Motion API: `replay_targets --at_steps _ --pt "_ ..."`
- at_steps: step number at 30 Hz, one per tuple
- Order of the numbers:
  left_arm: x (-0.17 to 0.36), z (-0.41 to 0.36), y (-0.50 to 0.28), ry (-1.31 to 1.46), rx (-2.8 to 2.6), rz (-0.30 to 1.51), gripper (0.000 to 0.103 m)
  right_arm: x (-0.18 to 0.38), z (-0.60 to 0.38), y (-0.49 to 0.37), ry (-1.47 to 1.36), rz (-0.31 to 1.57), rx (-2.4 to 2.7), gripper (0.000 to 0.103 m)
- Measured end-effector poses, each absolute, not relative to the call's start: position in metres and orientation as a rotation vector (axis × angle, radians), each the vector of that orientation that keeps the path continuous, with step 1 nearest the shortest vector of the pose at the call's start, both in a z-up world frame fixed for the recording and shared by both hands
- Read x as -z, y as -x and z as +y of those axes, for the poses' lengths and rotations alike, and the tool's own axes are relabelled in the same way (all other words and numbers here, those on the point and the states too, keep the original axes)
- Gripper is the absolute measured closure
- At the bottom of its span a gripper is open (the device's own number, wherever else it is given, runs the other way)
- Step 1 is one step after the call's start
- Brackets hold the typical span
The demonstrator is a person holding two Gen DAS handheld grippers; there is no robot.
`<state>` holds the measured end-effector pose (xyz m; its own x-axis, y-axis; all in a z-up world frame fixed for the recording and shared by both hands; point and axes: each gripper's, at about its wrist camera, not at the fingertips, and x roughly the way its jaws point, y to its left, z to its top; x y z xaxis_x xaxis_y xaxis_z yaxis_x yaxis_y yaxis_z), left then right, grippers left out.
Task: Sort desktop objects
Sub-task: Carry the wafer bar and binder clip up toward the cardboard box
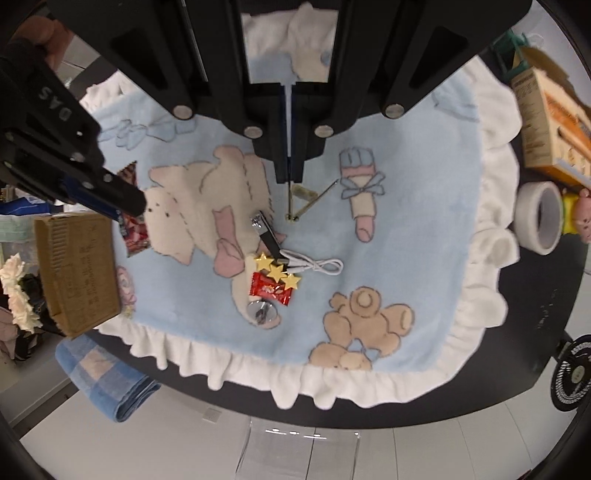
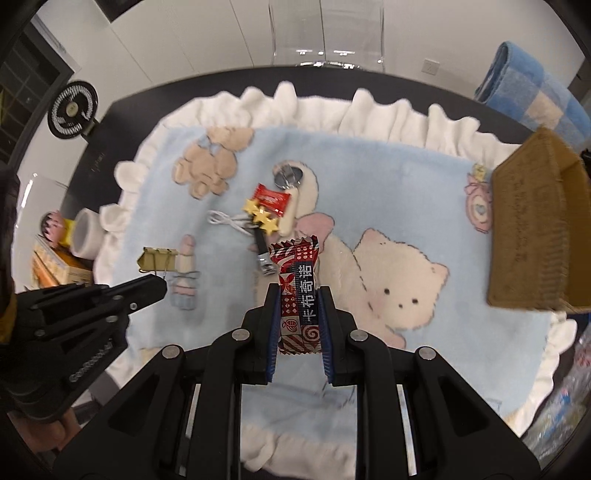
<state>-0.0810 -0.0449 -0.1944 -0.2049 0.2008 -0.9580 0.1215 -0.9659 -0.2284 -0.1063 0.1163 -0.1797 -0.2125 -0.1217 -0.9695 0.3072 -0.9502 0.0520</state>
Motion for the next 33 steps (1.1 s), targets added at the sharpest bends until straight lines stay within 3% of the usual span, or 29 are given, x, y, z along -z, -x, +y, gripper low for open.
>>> replay_targets --at_steps 7,13,33 --pt "0.117 -0.047 0.064 1.871 -2.429 -0.310 0.102 0.087 0.126 0.076 -1.722 0.206 2.333 0.083" --pt "0.077 -0.050 0.053 1.806 -2.429 -0.317 0.102 0.044 0.119 0.055 -1.695 0.179 2.406 0.083" --pt "0.078 0.034 0.074 1.821 -2.449 -0.300 0.102 0.043 0.191 0.089 -1.683 0.122 2.386 0.083"
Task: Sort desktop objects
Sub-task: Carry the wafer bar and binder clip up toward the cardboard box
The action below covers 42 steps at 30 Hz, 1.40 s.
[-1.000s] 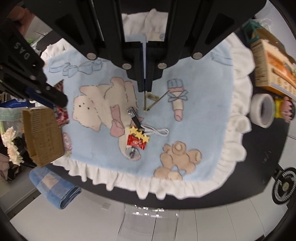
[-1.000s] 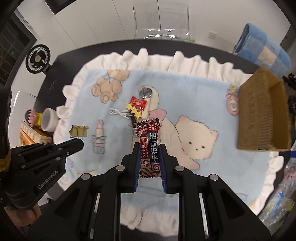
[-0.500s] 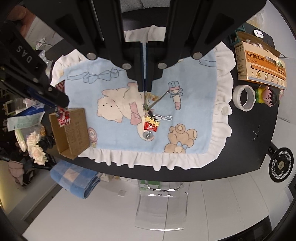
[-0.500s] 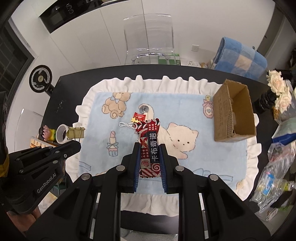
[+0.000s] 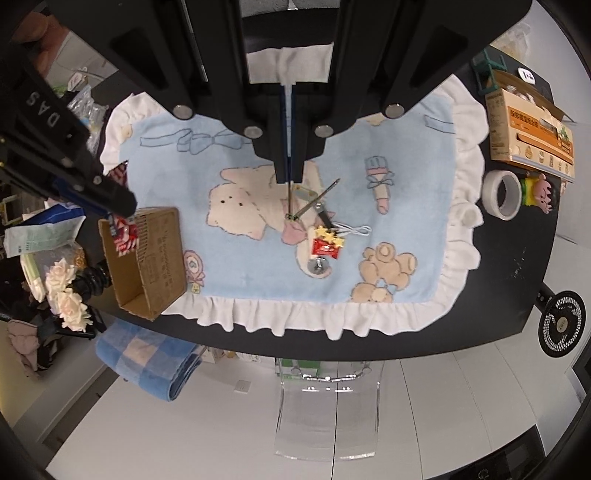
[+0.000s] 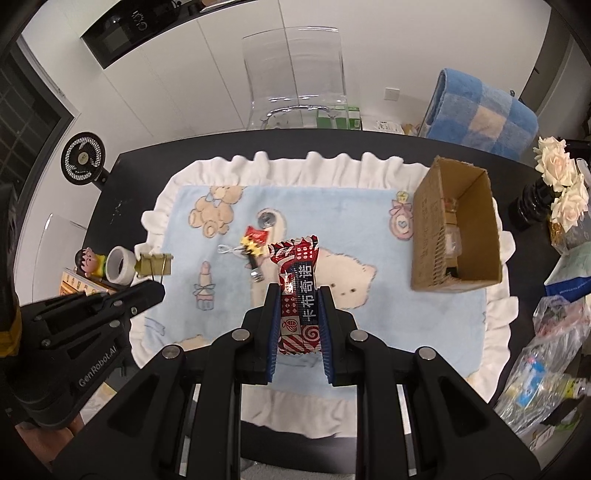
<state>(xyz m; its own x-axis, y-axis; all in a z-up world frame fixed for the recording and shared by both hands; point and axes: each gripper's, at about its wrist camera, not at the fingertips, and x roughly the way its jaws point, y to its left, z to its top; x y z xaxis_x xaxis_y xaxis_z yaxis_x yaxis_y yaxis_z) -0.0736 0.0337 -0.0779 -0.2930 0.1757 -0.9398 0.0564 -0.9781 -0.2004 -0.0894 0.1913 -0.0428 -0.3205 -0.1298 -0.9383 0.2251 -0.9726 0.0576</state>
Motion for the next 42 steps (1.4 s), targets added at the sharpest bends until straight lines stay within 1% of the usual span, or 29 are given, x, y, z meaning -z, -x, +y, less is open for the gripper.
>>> replay_targets --at_steps 16,25,32,42 --pt "0.093 0.136 0.130 1.877 -2.446 -0.325 0.102 0.059 0.312 0.164 -1.737 0.127 2.381 0.083" --pt "0.095 0.190 0.152 1.876 -2.423 -0.328 0.102 0.065 0.369 0.190 -1.771 0.120 2.386 0.083" --pt "0.094 0.202 0.157 1.875 -2.423 -0.309 0.102 0.068 0.380 0.199 -1.770 0.100 2.383 0.083" --pt "0.096 0.192 0.160 1.889 -2.431 -0.319 0.102 0.071 0.377 0.209 -1.770 0.101 2.386 0.083"
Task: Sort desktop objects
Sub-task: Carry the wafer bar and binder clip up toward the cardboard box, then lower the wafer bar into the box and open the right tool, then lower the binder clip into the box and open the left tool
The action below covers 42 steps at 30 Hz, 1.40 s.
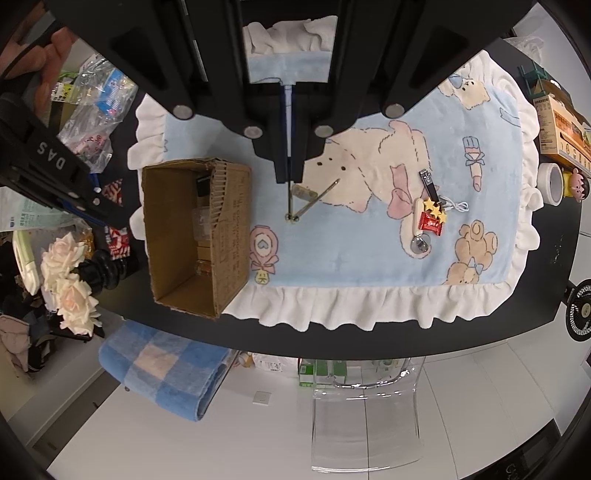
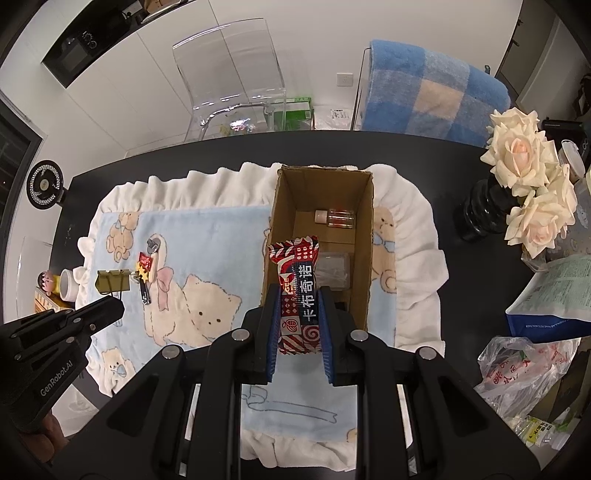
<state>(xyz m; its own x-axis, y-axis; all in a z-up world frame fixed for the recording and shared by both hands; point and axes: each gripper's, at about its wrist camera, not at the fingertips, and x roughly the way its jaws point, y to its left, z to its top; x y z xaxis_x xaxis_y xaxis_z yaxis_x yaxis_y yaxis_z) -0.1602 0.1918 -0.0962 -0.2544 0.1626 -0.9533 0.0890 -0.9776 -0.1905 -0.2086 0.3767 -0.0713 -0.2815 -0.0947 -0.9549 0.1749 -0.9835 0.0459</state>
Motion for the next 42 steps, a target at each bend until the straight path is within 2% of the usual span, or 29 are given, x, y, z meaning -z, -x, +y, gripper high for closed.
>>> replay_targets --at_steps 2,5,7,9,13,42 --pt "0.096 0.190 0.161 1.889 -2.432 -0.317 0.102 0.072 0.376 0.210 -1.772 0.099 2.388 0.082" --pt "0.096 0.188 0.162 1.890 -2.433 -0.314 0.102 0.071 0.376 0.212 -1.778 0.093 2.395 0.074" --pt "0.097 0.187 0.162 1.891 -2.432 -0.312 0.102 0.070 0.378 0.213 -1.779 0.087 2.401 0.044" --pt "0.097 0.188 0.163 1.892 -2.430 -0.308 0.102 0.068 0.380 0.214 -1.777 0.098 2.419 0.027" --pt "0.097 0.191 0.164 1.890 -2.425 -0.297 0.102 0.063 0.389 0.214 -1.770 0.074 2.443 0.001" --pt "0.100 0.285 0.196 1.838 -2.371 -0.197 0.102 0.061 0.485 0.214 -1.802 -0.010 2.508 0.000"
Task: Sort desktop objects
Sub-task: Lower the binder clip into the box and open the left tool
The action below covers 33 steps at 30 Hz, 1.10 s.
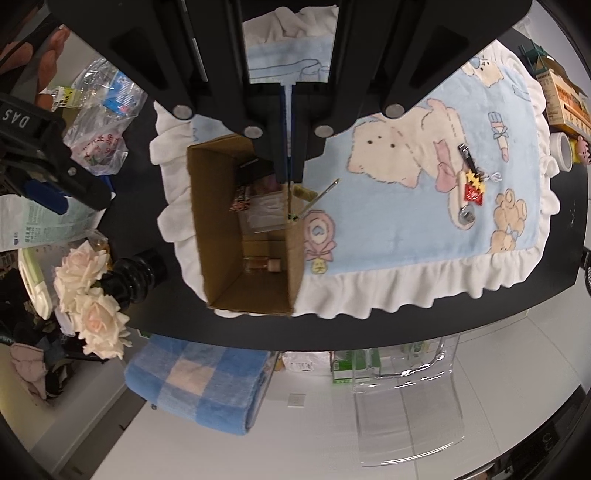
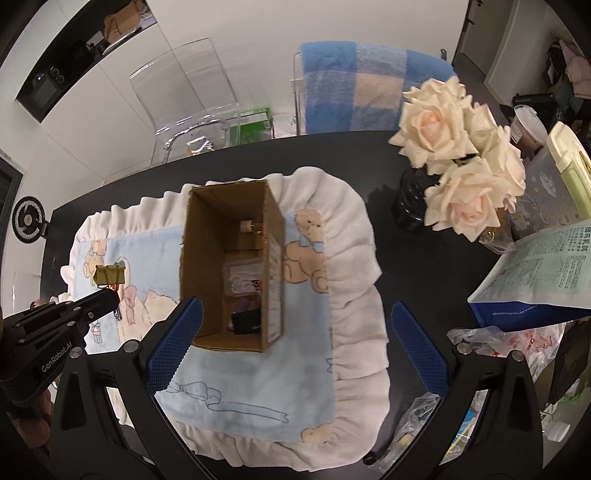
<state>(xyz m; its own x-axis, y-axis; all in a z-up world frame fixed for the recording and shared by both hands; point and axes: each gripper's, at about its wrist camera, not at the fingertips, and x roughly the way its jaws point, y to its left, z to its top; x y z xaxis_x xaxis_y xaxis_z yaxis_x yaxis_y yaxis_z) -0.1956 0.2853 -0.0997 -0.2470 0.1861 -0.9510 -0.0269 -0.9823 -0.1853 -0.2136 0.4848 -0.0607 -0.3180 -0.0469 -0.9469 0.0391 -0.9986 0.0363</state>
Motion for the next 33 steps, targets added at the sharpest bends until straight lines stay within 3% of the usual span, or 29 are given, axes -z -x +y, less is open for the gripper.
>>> replay_targets --at_steps 27,29,31,33 --pt "0.103 0.344 0.226 1.771 -2.349 -0.044 0.099 0.072 0.528 0.216 -1.843 -0.065 2.510 0.000" --pt "0.102 0.345 0.227 1.765 -2.343 -0.039 0.086 0.072 0.528 0.215 -1.843 -0.067 2.513 0.000" --pt "0.098 0.345 0.226 1.738 -2.351 -0.036 0.030 0.070 0.527 0.215 -1.841 -0.066 2.515 0.000" --pt "0.093 0.345 0.225 1.710 -2.366 -0.028 0.015 0.069 0.526 0.214 -1.840 -0.061 2.520 0.000"
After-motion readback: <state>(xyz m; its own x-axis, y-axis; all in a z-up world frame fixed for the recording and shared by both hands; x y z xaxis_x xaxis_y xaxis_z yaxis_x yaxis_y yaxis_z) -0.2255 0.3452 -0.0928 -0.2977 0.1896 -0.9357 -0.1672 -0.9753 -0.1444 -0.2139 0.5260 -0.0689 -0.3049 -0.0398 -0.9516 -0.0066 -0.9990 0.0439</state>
